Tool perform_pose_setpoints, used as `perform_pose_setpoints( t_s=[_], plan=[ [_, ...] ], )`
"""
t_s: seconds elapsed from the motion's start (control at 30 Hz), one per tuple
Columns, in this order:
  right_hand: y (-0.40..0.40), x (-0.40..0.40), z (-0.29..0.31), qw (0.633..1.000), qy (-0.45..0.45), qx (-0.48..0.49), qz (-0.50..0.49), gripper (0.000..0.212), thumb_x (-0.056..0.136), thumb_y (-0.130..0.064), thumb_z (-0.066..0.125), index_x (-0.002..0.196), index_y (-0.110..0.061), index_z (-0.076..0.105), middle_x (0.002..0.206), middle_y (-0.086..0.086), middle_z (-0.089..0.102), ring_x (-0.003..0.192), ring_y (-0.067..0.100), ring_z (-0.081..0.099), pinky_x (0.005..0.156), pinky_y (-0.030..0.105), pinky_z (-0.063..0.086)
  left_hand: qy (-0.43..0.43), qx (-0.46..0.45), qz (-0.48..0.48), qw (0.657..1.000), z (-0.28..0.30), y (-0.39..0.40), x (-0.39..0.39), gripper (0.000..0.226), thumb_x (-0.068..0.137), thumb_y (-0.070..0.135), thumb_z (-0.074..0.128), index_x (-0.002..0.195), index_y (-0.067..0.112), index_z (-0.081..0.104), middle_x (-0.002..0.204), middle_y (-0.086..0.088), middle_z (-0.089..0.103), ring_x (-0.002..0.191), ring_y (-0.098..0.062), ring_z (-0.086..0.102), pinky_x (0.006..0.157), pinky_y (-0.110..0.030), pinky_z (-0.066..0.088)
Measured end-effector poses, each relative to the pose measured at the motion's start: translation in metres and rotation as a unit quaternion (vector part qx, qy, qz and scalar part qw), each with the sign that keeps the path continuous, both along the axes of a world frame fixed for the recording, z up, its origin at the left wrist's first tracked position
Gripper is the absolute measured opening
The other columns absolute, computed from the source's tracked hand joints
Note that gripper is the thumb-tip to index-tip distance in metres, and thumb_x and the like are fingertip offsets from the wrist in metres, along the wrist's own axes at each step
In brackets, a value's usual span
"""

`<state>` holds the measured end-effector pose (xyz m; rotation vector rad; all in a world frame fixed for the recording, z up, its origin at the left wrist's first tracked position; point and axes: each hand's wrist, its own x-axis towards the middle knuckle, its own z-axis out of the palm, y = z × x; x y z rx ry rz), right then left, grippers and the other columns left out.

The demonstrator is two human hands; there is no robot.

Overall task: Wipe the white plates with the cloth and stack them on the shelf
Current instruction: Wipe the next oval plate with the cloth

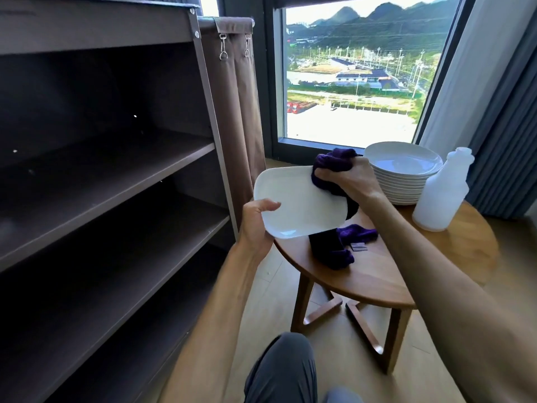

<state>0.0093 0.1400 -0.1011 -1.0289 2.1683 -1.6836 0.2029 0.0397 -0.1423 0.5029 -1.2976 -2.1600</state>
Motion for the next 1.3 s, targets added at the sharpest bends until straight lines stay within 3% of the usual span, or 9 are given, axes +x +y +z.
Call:
perform_pose_setpoints(
  t_s=[0.23,0.33,0.4,0.5,0.67,0.8,1.03,1.17,1.3],
  plan=[
    [-0.021,0.043,0.000,0.969,0.197,0.148,0.009,0.085,0.062,-0.090,0.059,0.109,-0.020,0.063,0.116,0.009,0.066,0.110,0.029,0.060,0.100,0.048,0.048,-0.018,-0.019,-0.032,0.999,0.006,-0.001,-0.020,0.058,0.099,0.059,0.046,0.136,0.017,0.063,0.130,-0.022,0.066,0.122,-0.043,0.062,0.108,-0.066,0.045],
    [-0.028,0.063,-0.011,0.960,0.222,0.166,0.024,0.079,0.089,-0.076,0.035,0.134,-0.013,0.051,0.145,0.020,0.047,0.137,0.035,0.039,0.117,0.049,0.024,0.000,-0.002,-0.010,1.000,0.004,0.001,-0.032,0.079,0.085,0.074,0.056,0.140,0.018,0.059,0.133,-0.023,0.065,0.127,-0.041,0.061,0.110,-0.065,0.043],
    [-0.027,0.074,-0.017,0.981,0.147,0.111,0.058,0.061,0.098,-0.059,0.026,0.107,-0.010,0.062,0.120,0.019,0.060,0.120,0.031,0.049,0.109,0.044,0.031,0.022,0.017,0.004,1.000,0.003,0.005,-0.038,0.082,0.084,0.077,0.055,0.137,0.014,0.060,0.129,-0.023,0.066,0.125,-0.037,0.062,0.115,-0.059,0.041],
    [-0.027,0.082,-0.029,0.992,0.106,0.014,0.059,0.047,0.103,-0.036,0.045,0.064,-0.013,0.061,0.071,0.004,0.063,0.074,0.018,0.056,0.076,0.035,0.040,0.032,0.050,0.050,0.997,-0.003,0.008,-0.043,0.066,0.095,0.064,0.046,0.124,0.008,0.065,0.109,-0.018,0.068,0.112,-0.032,0.064,0.118,-0.051,0.040],
    [-0.023,0.085,-0.050,0.982,0.181,-0.024,0.058,0.014,0.087,-0.019,0.074,0.090,-0.006,0.077,0.086,0.002,0.071,0.077,0.014,0.063,0.072,0.027,0.053,0.029,0.085,0.103,0.991,-0.012,0.002,-0.049,0.070,0.102,0.061,0.042,0.129,0.001,0.066,0.110,-0.019,0.072,0.106,-0.033,0.069,0.105,-0.045,0.053],
    [-0.024,0.082,-0.046,0.980,0.184,-0.052,0.057,0.022,0.078,-0.012,0.083,0.097,-0.003,0.077,0.089,0.001,0.072,0.079,0.011,0.063,0.072,0.009,0.047,0.049,0.109,0.100,0.988,-0.013,0.000,-0.051,0.073,0.100,0.061,0.046,0.135,-0.001,0.062,0.120,-0.024,0.067,0.116,-0.038,0.065,0.105,-0.045,0.053],
    [-0.048,0.065,-0.032,0.979,0.187,-0.072,-0.023,0.018,0.082,-0.032,0.079,0.082,-0.014,0.080,0.076,0.000,0.074,0.073,0.016,0.065,0.074,0.040,0.052,0.090,0.094,0.066,0.989,-0.009,-0.001,-0.043,0.051,0.106,0.048,0.037,0.136,0.015,0.061,0.127,-0.021,0.068,0.119,-0.035,0.065,0.102,-0.050,0.053],
    [-0.057,0.051,-0.022,0.957,0.246,0.047,-0.145,0.033,0.085,-0.050,0.070,0.079,-0.019,0.079,0.081,0.004,0.074,0.089,0.028,0.064,0.091,0.046,0.042,0.029,0.053,0.088,0.994,-0.007,0.002,-0.039,0.052,0.107,0.049,0.037,0.142,0.015,0.056,0.122,-0.018,0.069,0.111,-0.033,0.067,0.087,-0.045,0.059],
    [-0.048,0.039,-0.013,0.918,0.303,0.206,-0.155,0.040,0.088,-0.052,0.067,0.088,-0.013,0.073,0.092,0.012,0.073,0.092,0.035,0.066,0.085,0.041,0.046,-0.007,0.040,0.093,0.995,-0.009,0.003,-0.044,0.069,0.089,0.065,0.053,0.135,0.015,0.063,0.126,-0.019,0.069,0.120,-0.040,0.064,0.104,-0.057,0.052]
  ],
)
